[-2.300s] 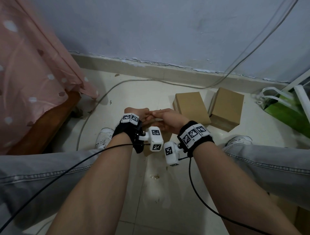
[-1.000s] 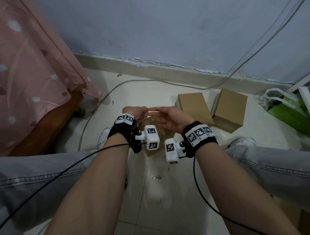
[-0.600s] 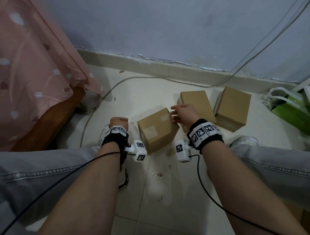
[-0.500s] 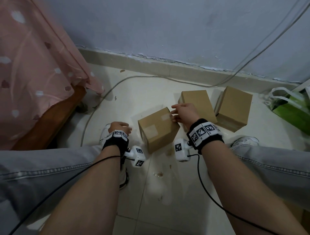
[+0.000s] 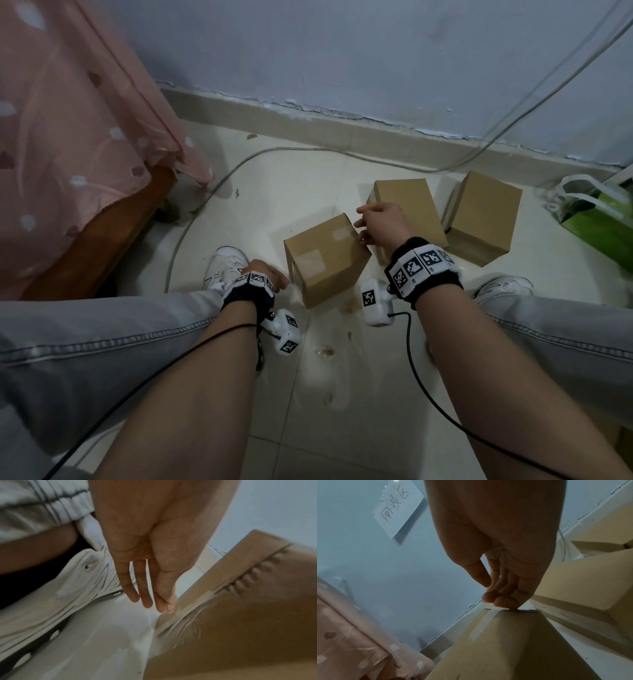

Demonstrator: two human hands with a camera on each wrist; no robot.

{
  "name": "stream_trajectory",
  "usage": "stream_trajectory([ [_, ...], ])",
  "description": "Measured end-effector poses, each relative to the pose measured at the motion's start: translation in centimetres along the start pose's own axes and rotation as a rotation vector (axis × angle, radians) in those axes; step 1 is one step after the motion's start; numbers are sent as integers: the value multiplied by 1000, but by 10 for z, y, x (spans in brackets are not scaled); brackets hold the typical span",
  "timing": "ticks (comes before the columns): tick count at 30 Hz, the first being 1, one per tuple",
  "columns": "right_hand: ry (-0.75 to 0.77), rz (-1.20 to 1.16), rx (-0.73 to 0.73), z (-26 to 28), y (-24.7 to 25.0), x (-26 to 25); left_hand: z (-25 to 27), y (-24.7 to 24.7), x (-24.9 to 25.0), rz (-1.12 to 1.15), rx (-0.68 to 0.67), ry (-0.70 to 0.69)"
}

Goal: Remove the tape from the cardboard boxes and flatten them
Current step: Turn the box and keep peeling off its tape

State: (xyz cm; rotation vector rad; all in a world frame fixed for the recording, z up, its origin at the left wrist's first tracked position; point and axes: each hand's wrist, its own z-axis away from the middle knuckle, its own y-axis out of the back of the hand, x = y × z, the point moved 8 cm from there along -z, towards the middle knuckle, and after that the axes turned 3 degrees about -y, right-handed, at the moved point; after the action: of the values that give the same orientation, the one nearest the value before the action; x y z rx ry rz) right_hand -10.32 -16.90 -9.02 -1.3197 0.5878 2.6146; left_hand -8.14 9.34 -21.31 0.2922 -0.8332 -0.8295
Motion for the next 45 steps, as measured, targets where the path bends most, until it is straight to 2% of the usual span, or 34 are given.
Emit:
stream_trajectory([
  [4,69,173,43,-1,3,-5,7,-10,3,-6,-80,23],
  [8,201,493,96,3,0,-14,2,7,4,-66,13,29],
  [10,278,609,70,7,-9,-19,1,12,8,-57,45,17],
  [13,346,721,-13,12,-28,-19,14,14,23,143,45,44],
  [16,355,754,-37,14,-37,-18,20,18,38,427,46,31],
  [19,368,796,-36,17,-38,-19,15,19,49,483,18,-34],
  [25,385,842,-14,20,-38,-19,35,18,73,360,-1,-114],
  [30,382,946,-7,16,-46,-16,25,18,71,284,16,-116],
  [36,409,1001,27,12,-49,-11,26,17,71,331,-13,-110],
  [41,386,948,-28,10,-46,-14,12,16,64,341,0,-115],
  [45,396,950,10,11,-49,-12,17,17,68,376,-10,-114],
])
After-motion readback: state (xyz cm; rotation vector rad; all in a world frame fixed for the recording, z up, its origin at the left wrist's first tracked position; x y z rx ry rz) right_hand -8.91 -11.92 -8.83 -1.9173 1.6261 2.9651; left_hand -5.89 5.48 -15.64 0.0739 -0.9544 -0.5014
